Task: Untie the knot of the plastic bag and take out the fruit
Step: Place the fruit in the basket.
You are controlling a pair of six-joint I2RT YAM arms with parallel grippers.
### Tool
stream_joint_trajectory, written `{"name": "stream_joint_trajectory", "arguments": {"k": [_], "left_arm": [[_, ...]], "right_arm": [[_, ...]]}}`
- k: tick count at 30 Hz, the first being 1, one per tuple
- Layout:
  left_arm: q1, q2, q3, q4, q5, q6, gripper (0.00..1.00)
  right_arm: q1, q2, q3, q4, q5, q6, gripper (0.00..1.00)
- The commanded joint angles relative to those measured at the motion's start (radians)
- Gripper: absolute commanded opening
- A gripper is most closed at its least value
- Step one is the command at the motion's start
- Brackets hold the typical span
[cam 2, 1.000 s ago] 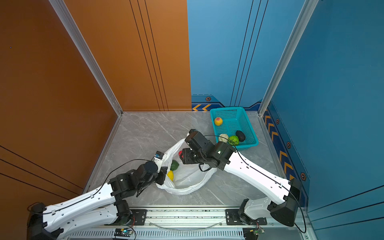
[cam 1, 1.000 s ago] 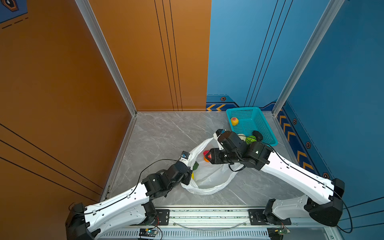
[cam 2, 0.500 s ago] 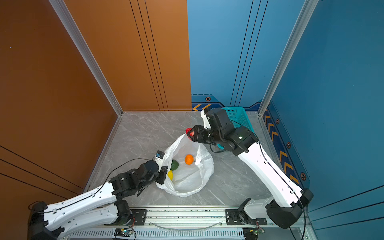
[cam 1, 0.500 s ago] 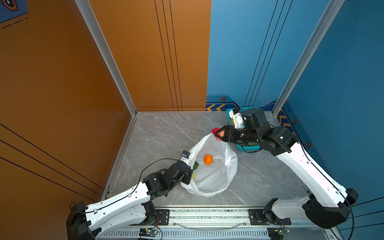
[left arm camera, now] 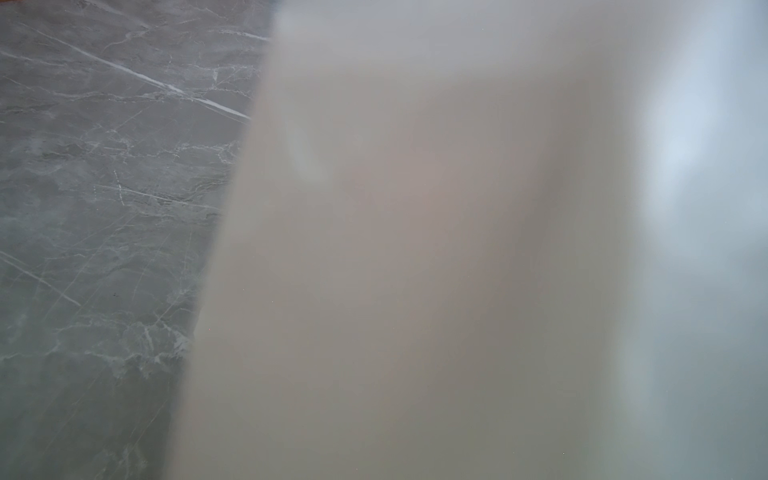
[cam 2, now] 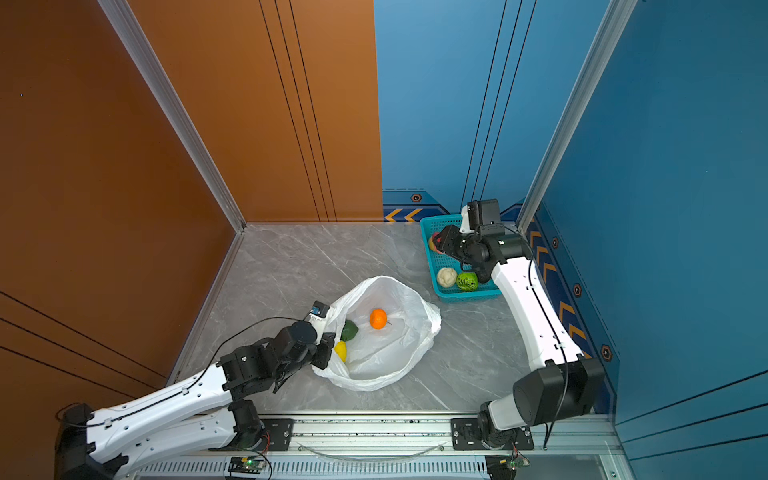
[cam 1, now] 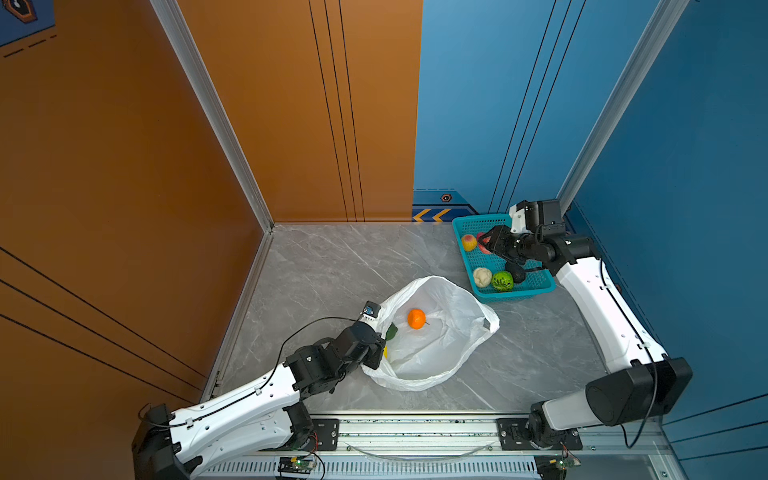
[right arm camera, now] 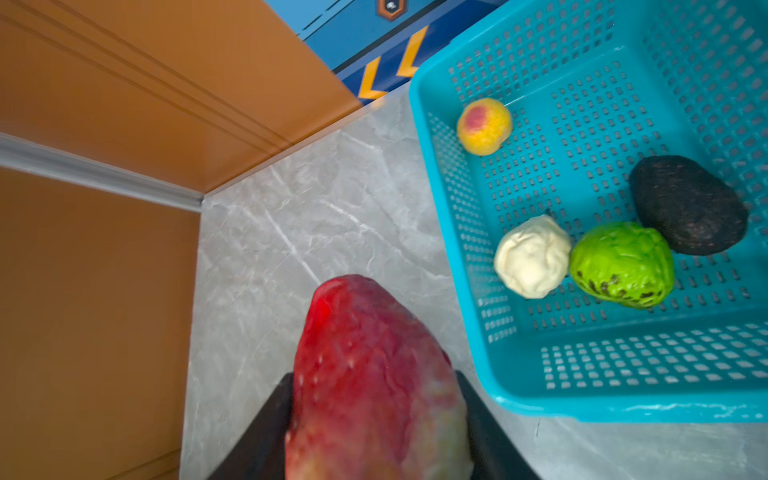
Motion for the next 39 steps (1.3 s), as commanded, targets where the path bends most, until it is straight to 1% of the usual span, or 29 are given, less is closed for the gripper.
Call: {"name": "stream_joint_trajectory", "arguments": {"k": [1, 6, 11, 13, 16, 19, 23, 33, 36, 39], "left_arm": [[-0.004, -0.022, 0.027, -0.029, 0.008, 0.021, 0.00], [-0.005, -0.027, 0.031, -0.031, 0.012, 0.024, 0.00], [-0.007, -0.027, 0.033, -0.029, 0.013, 0.024, 0.00], [-0.010, -0.027, 0.034, -0.029, 0.013, 0.026, 0.00], [-0.009, -0.027, 0.034, -0.029, 0.012, 0.027, 0.00], [-0.012, -0.029, 0.035, -0.031, 0.012, 0.026, 0.00], [-0.011, -0.032, 0.033, -0.031, 0.011, 0.027, 0.00], [-0.014, -0.028, 0.037, -0.029, 0.008, 0.030, 0.00], [-0.015, -0.023, 0.044, -0.029, 0.008, 0.033, 0.00], [-0.014, -0.022, 0.052, -0.032, 0.008, 0.035, 0.00]], "right_arm": [[-0.049, 0.088, -0.039, 0.119, 0.065, -0.049, 0.41], [-0.103, 0.250, -0.029, 0.192, 0.092, -0.056, 0.41], [-0.120, 0.367, 0.014, 0.191, 0.147, -0.072, 0.43], [-0.120, 0.393, 0.023, 0.182, 0.164, -0.072, 0.47], [-0.122, 0.412, 0.021, 0.171, 0.187, -0.069, 0.60], [-0.119, 0.410, 0.008, 0.164, 0.207, -0.069, 0.74], [-0.119, 0.395, -0.008, 0.164, 0.215, -0.069, 0.83], [-0.098, 0.311, 0.000, 0.123, 0.207, -0.105, 0.87], [-0.080, 0.247, 0.010, 0.077, 0.193, -0.127, 0.88], [-0.054, 0.160, 0.020, 0.014, 0.147, -0.147, 0.88]]}}
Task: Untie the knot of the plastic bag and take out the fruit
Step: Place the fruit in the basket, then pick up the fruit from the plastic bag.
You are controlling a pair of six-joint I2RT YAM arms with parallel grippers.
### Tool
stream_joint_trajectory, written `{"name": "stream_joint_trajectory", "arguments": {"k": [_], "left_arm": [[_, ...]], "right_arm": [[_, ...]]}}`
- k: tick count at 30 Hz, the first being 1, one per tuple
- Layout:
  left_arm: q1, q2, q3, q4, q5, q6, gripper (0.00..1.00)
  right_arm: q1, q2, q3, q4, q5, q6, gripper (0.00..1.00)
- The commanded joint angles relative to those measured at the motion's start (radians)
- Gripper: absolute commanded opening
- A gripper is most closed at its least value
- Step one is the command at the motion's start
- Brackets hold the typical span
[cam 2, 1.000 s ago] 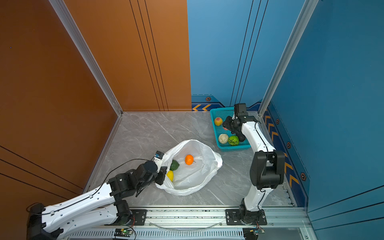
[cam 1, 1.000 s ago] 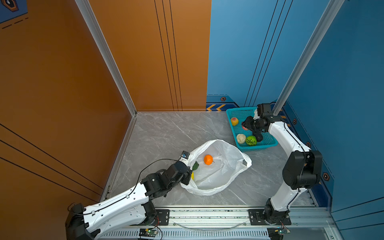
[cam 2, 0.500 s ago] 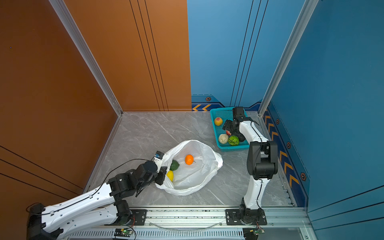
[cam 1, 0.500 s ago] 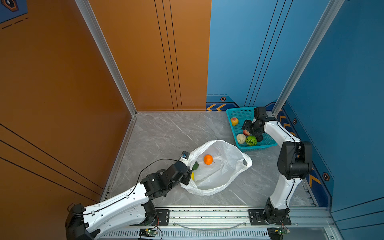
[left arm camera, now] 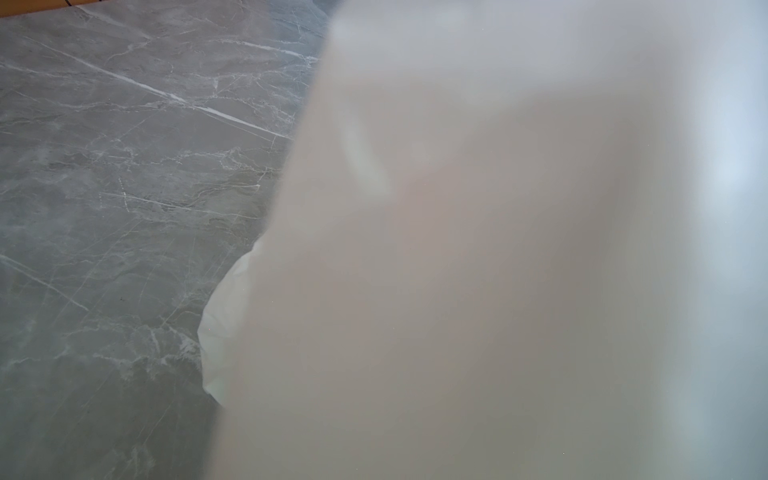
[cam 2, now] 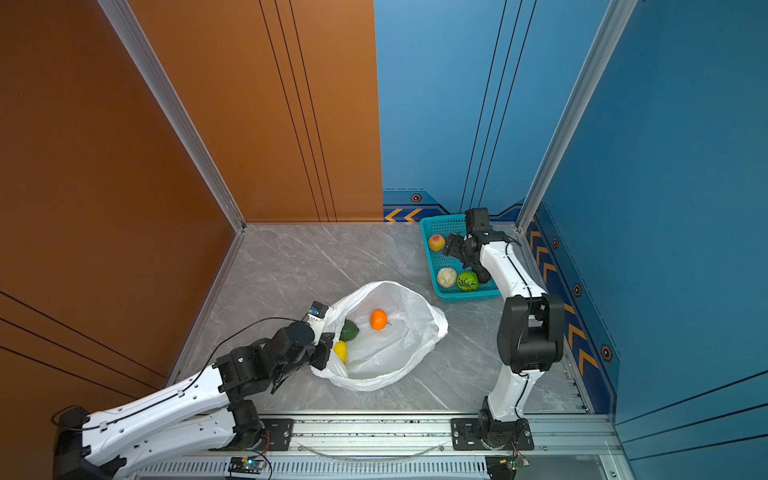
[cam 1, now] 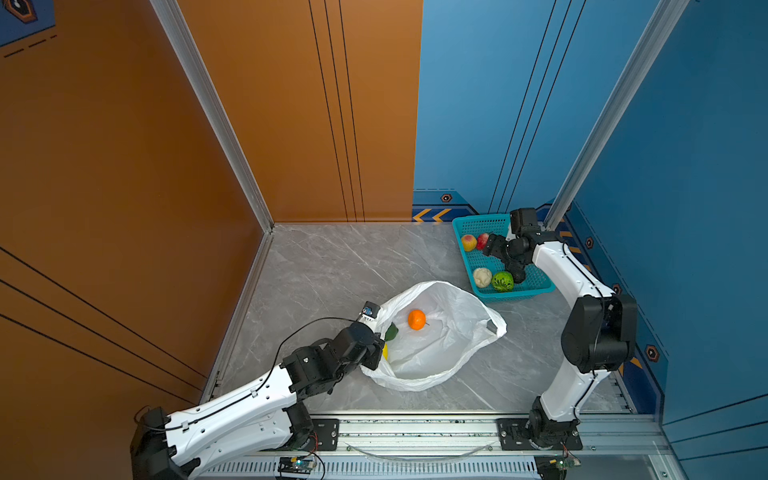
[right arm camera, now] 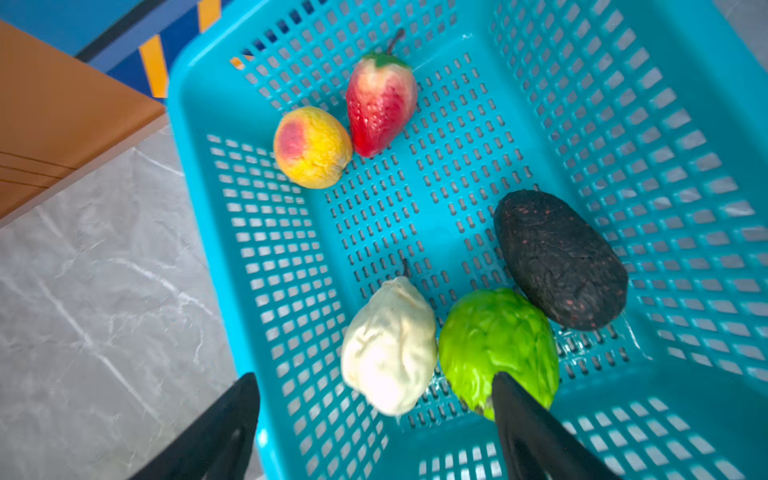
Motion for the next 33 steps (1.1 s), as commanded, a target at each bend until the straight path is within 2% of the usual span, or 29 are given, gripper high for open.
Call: {"name": "stream_joint_trajectory", "arguments": {"k": [1, 6, 14, 21, 27, 33], "left_arm": [[-0.007, 0.000, 0.045, -0.017, 0.008, 0.021, 0.00], [-0.008, 0.009, 0.059, -0.030, 0.004, 0.019, 0.00], [-0.003, 0.036, 0.078, -0.045, 0.011, 0.013, 0.00], [0.010, 0.038, 0.096, -0.073, 0.015, 0.005, 0.00], [0.023, 0.044, 0.102, -0.078, 0.027, -0.002, 0.00], [0.030, 0.055, 0.110, -0.078, 0.031, -0.008, 0.00]], "right_arm": [[0.038, -0.131, 0.041, -0.113, -0.045, -0.048, 0.89], [0.156, -0.270, 0.107, -0.267, -0.060, -0.079, 0.91], [0.491, -0.381, 0.241, -0.426, 0.026, -0.025, 0.93], [0.758, -0.423, 0.253, -0.472, 0.107, 0.047, 0.93], [0.938, -0.457, 0.143, -0.450, 0.215, 0.049, 0.94], [1.038, -0.482, -0.063, -0.349, 0.267, 0.035, 0.94]]}}
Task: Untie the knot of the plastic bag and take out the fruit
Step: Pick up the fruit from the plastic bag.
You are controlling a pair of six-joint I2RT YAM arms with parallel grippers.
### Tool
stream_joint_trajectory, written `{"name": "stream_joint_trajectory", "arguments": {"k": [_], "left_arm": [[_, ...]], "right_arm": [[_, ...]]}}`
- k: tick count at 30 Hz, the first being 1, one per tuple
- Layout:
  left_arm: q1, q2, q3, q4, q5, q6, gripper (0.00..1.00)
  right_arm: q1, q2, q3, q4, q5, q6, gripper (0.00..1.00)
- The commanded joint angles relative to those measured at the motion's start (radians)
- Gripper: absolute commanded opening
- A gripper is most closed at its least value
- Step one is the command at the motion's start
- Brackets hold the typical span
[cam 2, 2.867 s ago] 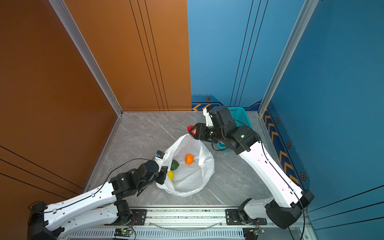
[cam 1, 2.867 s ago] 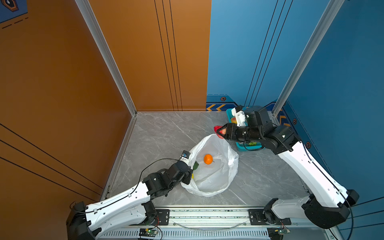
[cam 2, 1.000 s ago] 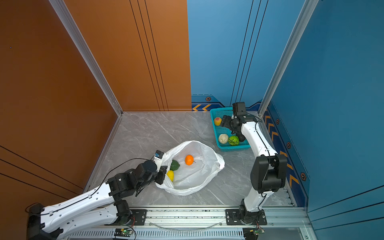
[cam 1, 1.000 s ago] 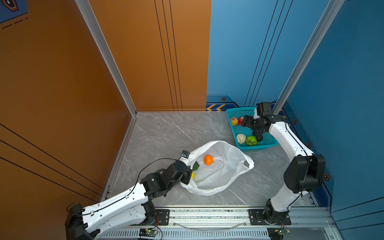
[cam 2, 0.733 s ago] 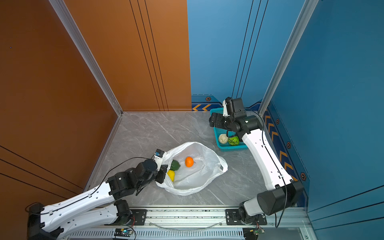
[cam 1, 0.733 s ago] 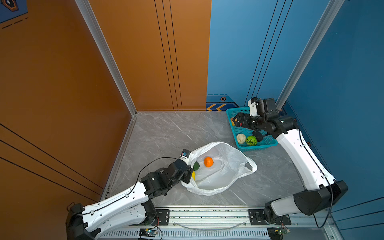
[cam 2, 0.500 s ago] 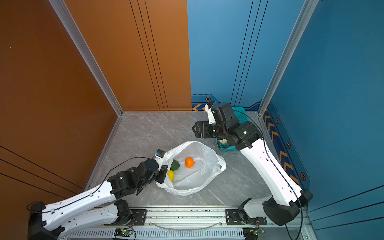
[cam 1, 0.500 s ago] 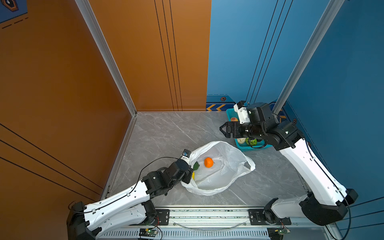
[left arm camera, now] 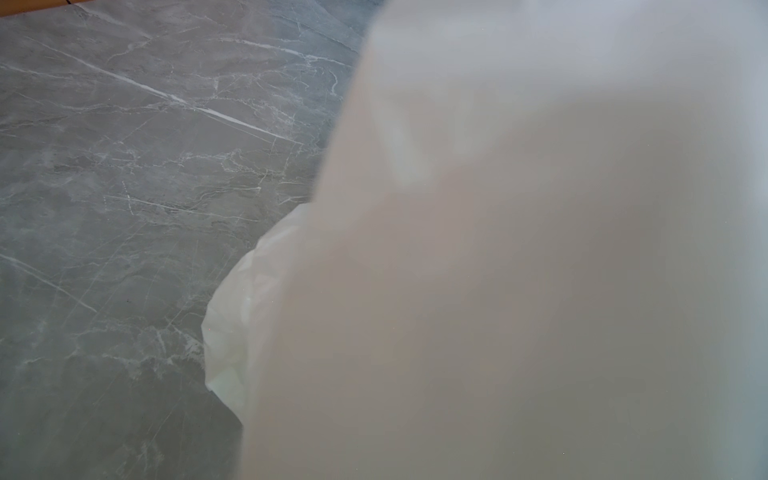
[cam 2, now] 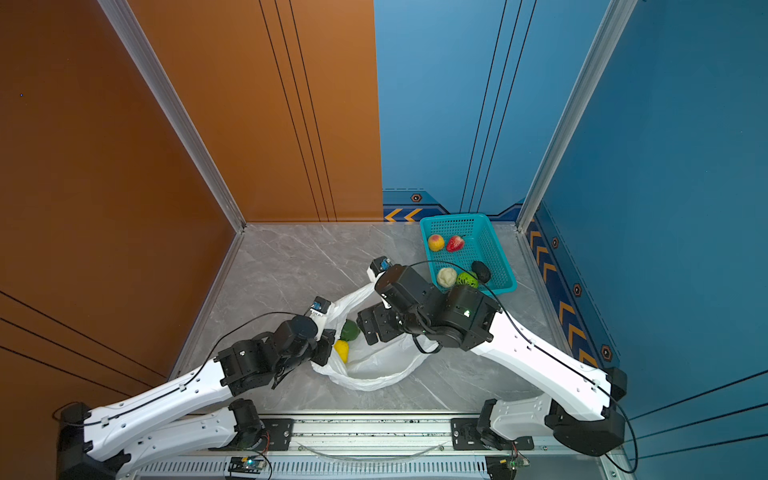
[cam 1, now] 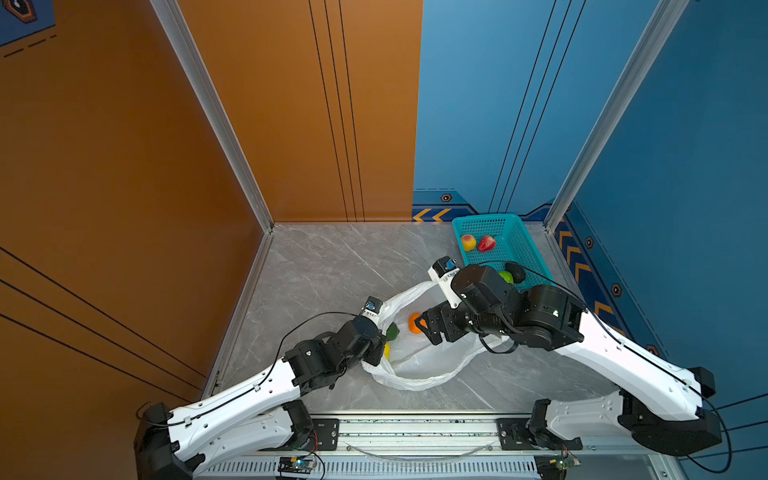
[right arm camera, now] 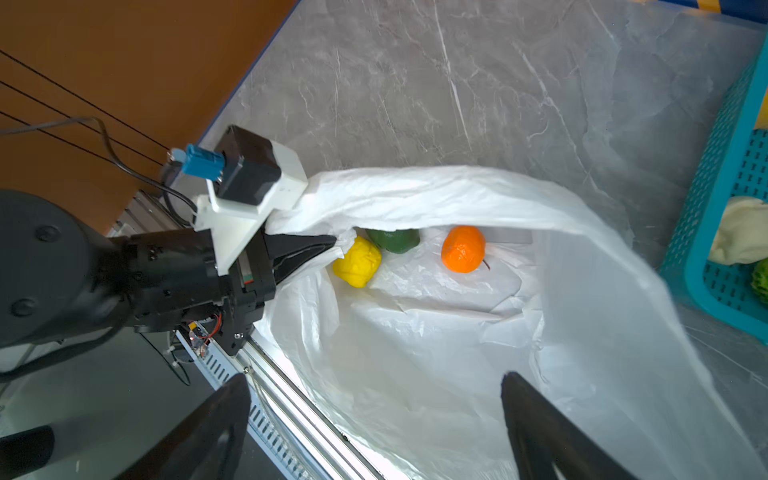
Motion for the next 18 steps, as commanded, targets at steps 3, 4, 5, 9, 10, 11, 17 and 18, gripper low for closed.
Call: {"name": "stream_joint_trajectory", "arguments": {"k": [3, 4, 5, 9, 10, 11, 17, 18], "left_arm": [[0.015, 0.004, 0.042, -0.021, 0.020, -0.007, 0.00], [0.016, 0.006, 0.046, -0.019, 0.024, -0.007, 0.00], [0.017, 0.008, 0.048, -0.020, 0.026, -0.006, 0.00], [0.023, 0.020, 0.055, -0.018, 0.037, -0.004, 0.00], [0.023, 0.020, 0.055, -0.018, 0.039, -0.004, 0.00], [0.024, 0.022, 0.056, -0.018, 0.040, -0.004, 0.00], [0.025, 0.024, 0.048, -0.021, 0.046, 0.003, 0.00], [0.026, 0.024, 0.047, -0.022, 0.048, 0.005, 0.00]], "right_arm": [[0.051, -0.005, -0.176, 0.109, 0.089, -0.009, 0.94], [0.054, -0.002, -0.214, 0.137, 0.087, -0.013, 0.94], [0.054, 0.001, -0.244, 0.160, 0.086, -0.016, 0.94], [0.047, 0.036, -0.371, 0.259, 0.077, -0.024, 0.94], [0.039, 0.050, -0.392, 0.280, 0.067, -0.024, 0.94], [0.032, 0.063, -0.409, 0.299, 0.056, -0.024, 0.94], [-0.037, 0.156, -0.474, 0.425, 0.011, 0.000, 0.92], [-0.049, 0.172, -0.480, 0.456, 0.010, 0.006, 0.91]]}}
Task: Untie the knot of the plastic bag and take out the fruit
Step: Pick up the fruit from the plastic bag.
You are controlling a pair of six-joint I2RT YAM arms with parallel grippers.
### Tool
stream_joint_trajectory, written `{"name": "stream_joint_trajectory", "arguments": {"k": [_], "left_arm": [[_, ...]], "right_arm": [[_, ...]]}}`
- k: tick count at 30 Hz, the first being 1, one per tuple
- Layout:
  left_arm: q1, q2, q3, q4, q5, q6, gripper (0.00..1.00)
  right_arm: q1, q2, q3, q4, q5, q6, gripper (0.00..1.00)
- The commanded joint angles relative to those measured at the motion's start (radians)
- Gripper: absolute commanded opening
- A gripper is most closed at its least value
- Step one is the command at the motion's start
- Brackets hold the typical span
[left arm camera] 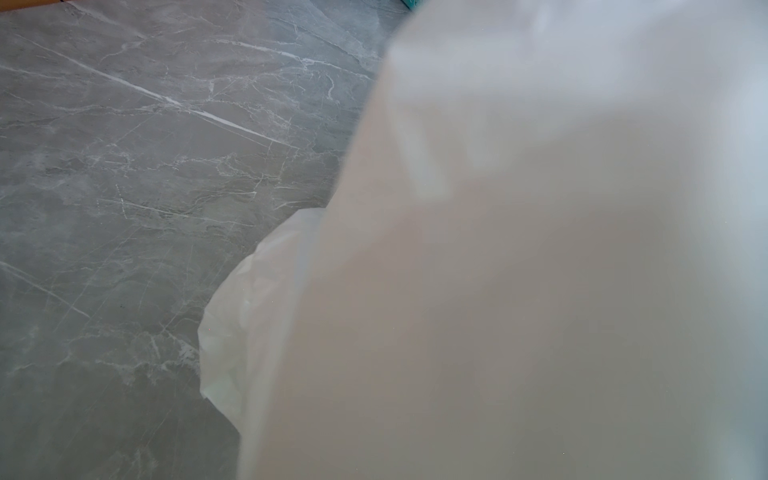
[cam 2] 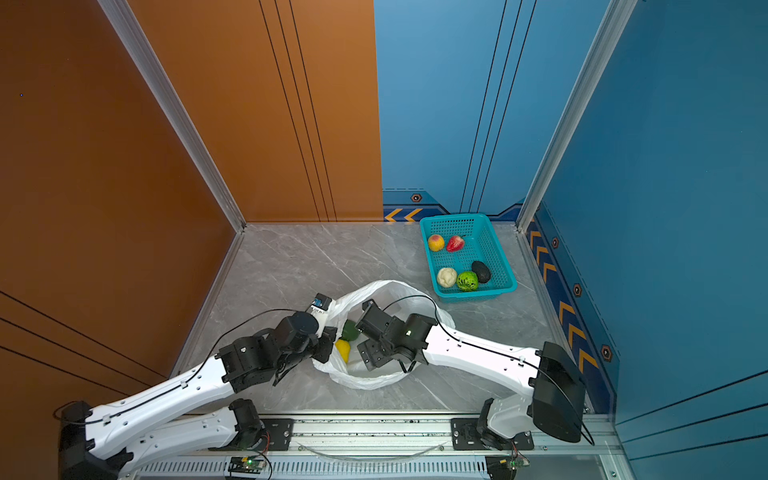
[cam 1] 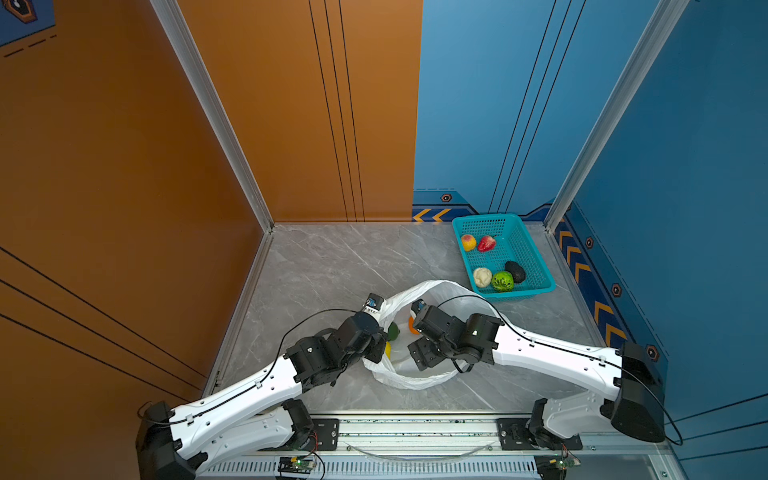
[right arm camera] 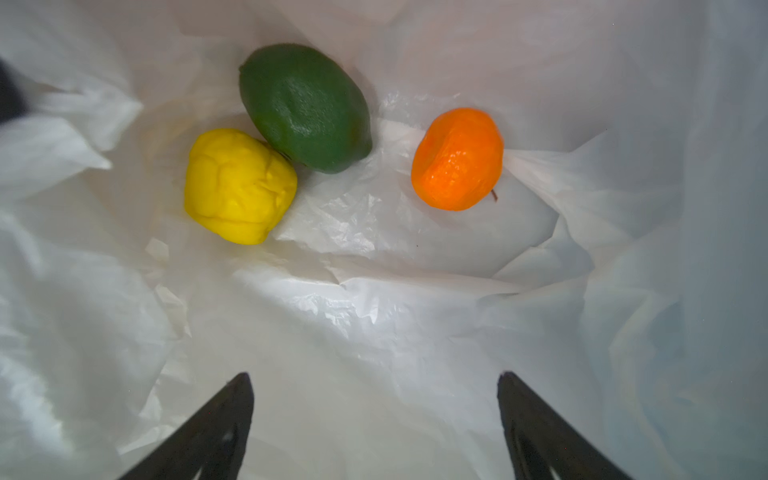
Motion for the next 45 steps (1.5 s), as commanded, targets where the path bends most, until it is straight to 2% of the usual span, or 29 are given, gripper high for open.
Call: {"name": "stream_joint_trajectory", "arguments": {"k": [1, 13, 20, 29, 32, 36, 45], "left_arm": [[0.010, 0.004, 0.015, -0.022, 0.026, 0.007, 0.00], [0.014, 0.033, 0.020, -0.025, 0.046, 0.031, 0.00], [0.020, 0.026, 0.017, -0.026, 0.053, 0.033, 0.00], [0.024, 0.035, 0.017, -0.025, 0.070, 0.033, 0.00], [0.025, 0.036, 0.014, -0.025, 0.070, 0.035, 0.00], [0.026, 0.035, 0.009, -0.024, 0.072, 0.032, 0.00], [0.029, 0.043, 0.004, -0.021, 0.040, 0.018, 0.00]], "right_arm": [[-0.039, 0.039, -0.015, 0.134, -0.016, 0.019, 0.91], [-0.119, 0.205, -0.052, 0.389, 0.050, 0.181, 0.88], [-0.166, 0.268, -0.063, 0.449, 0.079, 0.208, 0.85], [-0.231, 0.354, -0.034, 0.526, 0.009, 0.208, 0.82], [-0.235, 0.389, -0.007, 0.525, -0.016, 0.207, 0.76], [-0.230, 0.398, 0.003, 0.525, -0.028, 0.212, 0.59], [-0.173, 0.301, -0.018, 0.429, -0.041, 0.212, 0.46]]}}
